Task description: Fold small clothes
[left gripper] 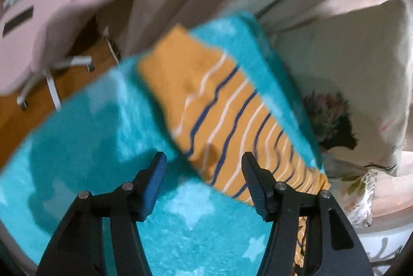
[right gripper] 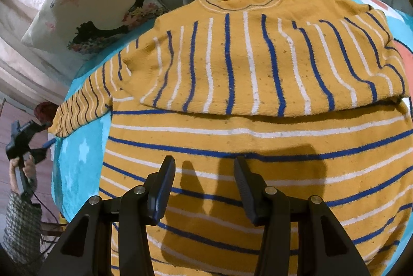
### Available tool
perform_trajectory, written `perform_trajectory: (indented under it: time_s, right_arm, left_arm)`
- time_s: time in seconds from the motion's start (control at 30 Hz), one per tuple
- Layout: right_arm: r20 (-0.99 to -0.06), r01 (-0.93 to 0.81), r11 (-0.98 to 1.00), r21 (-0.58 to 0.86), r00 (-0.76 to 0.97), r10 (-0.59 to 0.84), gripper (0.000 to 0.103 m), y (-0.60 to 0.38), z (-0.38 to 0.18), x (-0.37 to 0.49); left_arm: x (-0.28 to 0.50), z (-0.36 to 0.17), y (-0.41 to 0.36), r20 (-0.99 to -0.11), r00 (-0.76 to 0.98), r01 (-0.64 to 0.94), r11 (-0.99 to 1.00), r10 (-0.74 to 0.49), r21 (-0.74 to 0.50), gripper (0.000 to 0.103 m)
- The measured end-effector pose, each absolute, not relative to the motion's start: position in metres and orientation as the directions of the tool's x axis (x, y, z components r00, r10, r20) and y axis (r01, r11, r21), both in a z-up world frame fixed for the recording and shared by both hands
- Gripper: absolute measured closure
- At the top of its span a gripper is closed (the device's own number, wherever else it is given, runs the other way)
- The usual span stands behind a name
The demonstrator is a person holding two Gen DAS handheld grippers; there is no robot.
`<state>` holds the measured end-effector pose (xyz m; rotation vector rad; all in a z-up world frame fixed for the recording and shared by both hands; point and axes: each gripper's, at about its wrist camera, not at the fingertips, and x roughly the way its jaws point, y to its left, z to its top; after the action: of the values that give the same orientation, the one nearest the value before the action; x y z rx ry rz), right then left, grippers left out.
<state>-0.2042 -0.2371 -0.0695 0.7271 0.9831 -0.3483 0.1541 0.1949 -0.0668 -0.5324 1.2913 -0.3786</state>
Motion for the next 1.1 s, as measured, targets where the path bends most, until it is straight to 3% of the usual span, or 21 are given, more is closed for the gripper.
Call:
perform_trajectory:
  time_s: [0.03,0.1,0.27,0.3,0.33,0.37,0.4,0.6,0.77,0.93,1.1]
  right_arm:
    - [-0.849,0.570,0.720,0.396,0.526,0.050,0.052,-0.236,-0.069,-0.203]
    - [-0.850,0.567,0.727,0.387,0.525,0.043,0.052,-0.234,-0.067,-0.202]
    - [-0.858,0.582,0.724,0.369,0.513,0.024,0.052,-0.233,-0.066,-0.209]
    - [-0.859,0.587,0.721,0.367,0.512,0.020,0.052,-0.233,-0.066,-0.212]
    - [-0.860,0.592,0.719,0.363,0.510,0.015,0.052,-0.233,-0.065,-0.216]
    - [-0.862,0.598,0.718,0.357,0.508,0.005,0.052,-0.234,-0.064,-0.221]
    - [-0.863,0.605,0.716,0.348,0.505,-0.008,0.052,-0.236,-0.063,-0.226]
    - [-0.843,0.619,0.710,0.335,0.534,-0.067,0.052,-0.250,-0.047,-0.255]
    - [-0.814,0.604,0.709,0.364,0.576,-0.073,0.052,-0.264,-0.040,-0.270]
    - [-0.788,0.606,0.687,0.401,0.611,-0.078,0.052,-0.283,-0.036,-0.294]
    - [-0.781,0.644,0.651,0.402,0.612,-0.123,0.052,-0.306,-0.029,-0.335]
  left_arm:
    - [0.153,-0.070,0.195,-0.799,0.244,-0.033,0.819,-0.549,-0.573,0.043]
    - [0.151,-0.066,0.192,-0.783,0.291,-0.028,0.813,-0.551,-0.582,0.032]
    - [0.176,-0.064,0.186,-0.773,0.347,-0.077,0.805,-0.531,-0.588,0.032]
    - [0.181,-0.064,0.184,-0.774,0.347,-0.080,0.806,-0.529,-0.587,0.039]
    - [0.184,-0.062,0.181,-0.780,0.346,-0.079,0.812,-0.521,-0.578,0.052]
    - [0.186,-0.063,0.177,-0.793,0.340,-0.076,0.826,-0.505,-0.558,0.089]
    - [0.187,-0.061,0.174,-0.811,0.330,-0.073,0.843,-0.484,-0.533,0.099]
    - [0.145,-0.003,0.146,-0.764,0.407,0.073,0.852,-0.500,-0.519,0.099]
    - [0.084,0.063,0.091,-0.669,0.408,0.276,0.783,-0.621,-0.558,0.099]
    - [0.015,0.098,-0.012,-0.607,0.275,0.497,0.651,-0.746,-0.574,0.099]
    - [-0.054,0.085,-0.140,-0.608,0.074,0.622,0.513,-0.791,-0.592,0.099]
